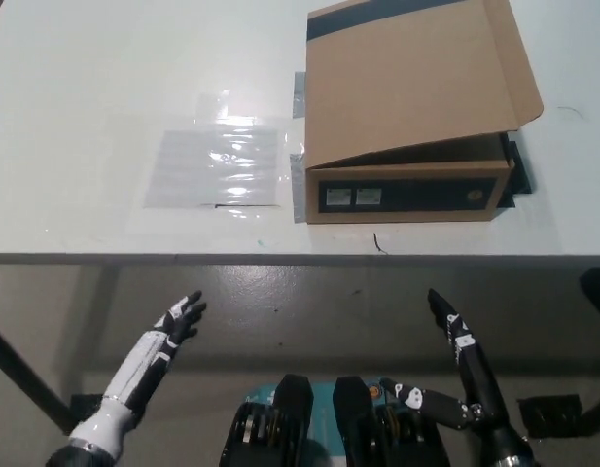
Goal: A small storge box is placed at the center of the table and the robot uses its left hand to push the lid and close it
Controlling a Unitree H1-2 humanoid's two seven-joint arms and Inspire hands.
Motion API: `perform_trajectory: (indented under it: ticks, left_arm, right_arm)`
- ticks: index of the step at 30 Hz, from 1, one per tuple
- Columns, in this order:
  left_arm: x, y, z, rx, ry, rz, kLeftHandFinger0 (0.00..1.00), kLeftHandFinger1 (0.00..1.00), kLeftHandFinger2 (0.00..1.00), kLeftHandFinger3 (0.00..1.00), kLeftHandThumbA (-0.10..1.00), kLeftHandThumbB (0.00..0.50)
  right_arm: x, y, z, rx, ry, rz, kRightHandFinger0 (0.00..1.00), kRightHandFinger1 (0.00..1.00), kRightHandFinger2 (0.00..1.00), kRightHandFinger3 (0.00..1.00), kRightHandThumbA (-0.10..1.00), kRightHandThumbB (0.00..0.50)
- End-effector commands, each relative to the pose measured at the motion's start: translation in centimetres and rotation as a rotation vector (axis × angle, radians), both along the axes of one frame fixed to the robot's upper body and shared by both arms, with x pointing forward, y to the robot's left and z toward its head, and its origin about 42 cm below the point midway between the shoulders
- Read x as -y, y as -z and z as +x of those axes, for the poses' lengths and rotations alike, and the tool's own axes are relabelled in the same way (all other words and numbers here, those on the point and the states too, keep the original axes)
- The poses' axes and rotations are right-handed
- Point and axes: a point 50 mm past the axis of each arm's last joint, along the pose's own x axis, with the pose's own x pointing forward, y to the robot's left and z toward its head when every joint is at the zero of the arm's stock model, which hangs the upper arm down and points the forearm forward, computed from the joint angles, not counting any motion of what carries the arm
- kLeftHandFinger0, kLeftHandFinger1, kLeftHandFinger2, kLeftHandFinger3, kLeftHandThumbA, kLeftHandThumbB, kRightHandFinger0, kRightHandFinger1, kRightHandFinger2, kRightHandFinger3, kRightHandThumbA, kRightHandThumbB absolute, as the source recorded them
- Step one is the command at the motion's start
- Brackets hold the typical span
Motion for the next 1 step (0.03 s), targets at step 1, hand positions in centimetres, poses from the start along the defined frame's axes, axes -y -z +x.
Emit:
perform_trajectory:
  ticks: [1]
  left_arm:
    - [-0.92, -1.69, 0.44, 0.171, -0.030, 0.071, 1.00, 1.00, 1.00, 1.00, 1.00, 0.169]
  right_arm:
    - [0.04, -1.66, 1.01, 0.094, 0.004, 0.017, 1.00, 1.00, 1.00, 1.00, 1.00, 0.372]
